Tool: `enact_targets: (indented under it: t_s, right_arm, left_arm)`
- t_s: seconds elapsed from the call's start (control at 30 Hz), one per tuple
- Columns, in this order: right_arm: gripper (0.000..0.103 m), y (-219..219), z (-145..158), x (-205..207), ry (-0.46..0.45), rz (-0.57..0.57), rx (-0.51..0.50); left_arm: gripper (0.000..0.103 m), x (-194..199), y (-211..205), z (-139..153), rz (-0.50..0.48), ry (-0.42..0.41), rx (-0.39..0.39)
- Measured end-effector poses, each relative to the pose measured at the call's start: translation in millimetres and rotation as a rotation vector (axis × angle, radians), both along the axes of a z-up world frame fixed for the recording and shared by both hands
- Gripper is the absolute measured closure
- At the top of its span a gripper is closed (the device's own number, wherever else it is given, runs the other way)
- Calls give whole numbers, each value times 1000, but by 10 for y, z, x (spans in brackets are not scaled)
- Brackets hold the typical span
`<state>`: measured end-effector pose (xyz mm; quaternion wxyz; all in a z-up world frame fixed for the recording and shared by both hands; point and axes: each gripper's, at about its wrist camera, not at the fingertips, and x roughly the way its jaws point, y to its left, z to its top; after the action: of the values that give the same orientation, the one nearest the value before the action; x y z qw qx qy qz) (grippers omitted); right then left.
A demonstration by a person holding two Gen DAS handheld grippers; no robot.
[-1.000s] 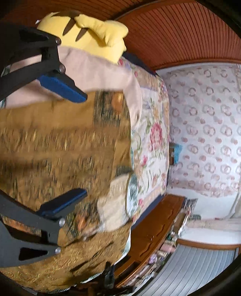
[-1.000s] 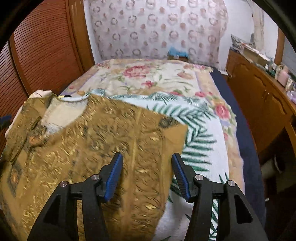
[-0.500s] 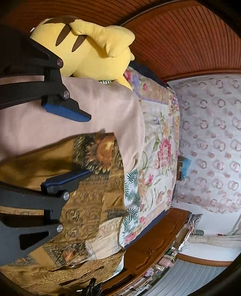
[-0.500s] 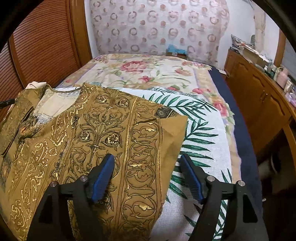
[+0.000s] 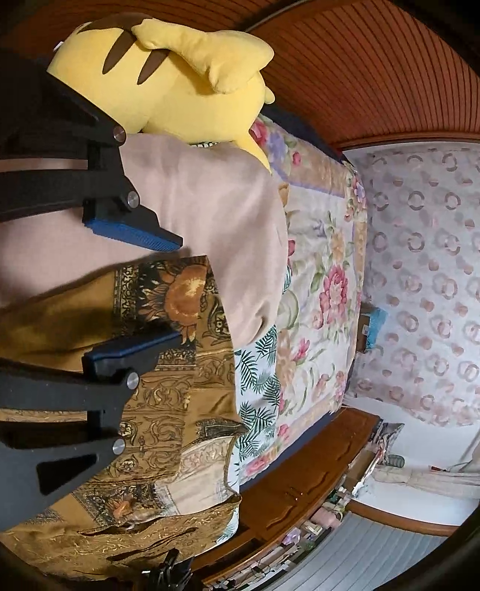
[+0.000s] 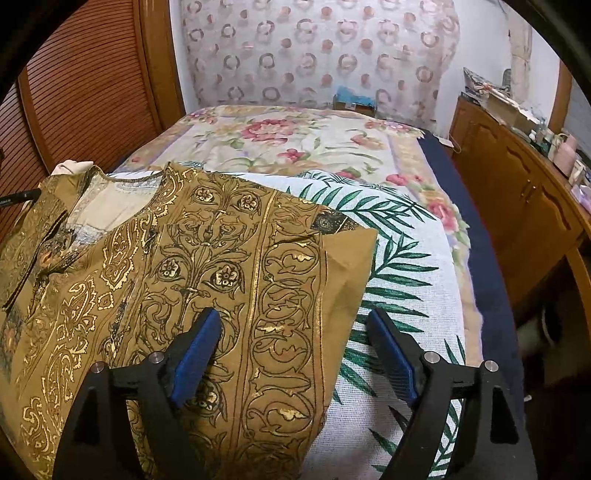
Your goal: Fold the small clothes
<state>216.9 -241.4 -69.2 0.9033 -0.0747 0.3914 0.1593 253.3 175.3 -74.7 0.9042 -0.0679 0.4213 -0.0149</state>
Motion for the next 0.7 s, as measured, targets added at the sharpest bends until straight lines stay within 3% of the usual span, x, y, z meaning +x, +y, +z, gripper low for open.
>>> enact_targets:
  t_s: [0.2, 0.47, 0.6, 0.67, 0.7]
  right_arm:
    - [20, -154, 35, 89, 17, -34, 37]
    - [24, -302, 52, 396, 53, -63, 75]
    - [40, -200, 62, 457, 57, -25, 67]
    - [54, -129, 66, 445, 52, 8, 65]
    - [54, -110, 62, 447, 47, 18, 59]
  left_arm:
    - [64, -40, -28, -6, -19, 2, -7]
    - [64, -68, -26, -58, -10, 22, -22]
    - [64, -80, -61, -59, -18, 27, -12]
    - [73, -93, -96, -57, -38, 31, -10]
    - [76, -96, -112, -55, -48, 36, -11]
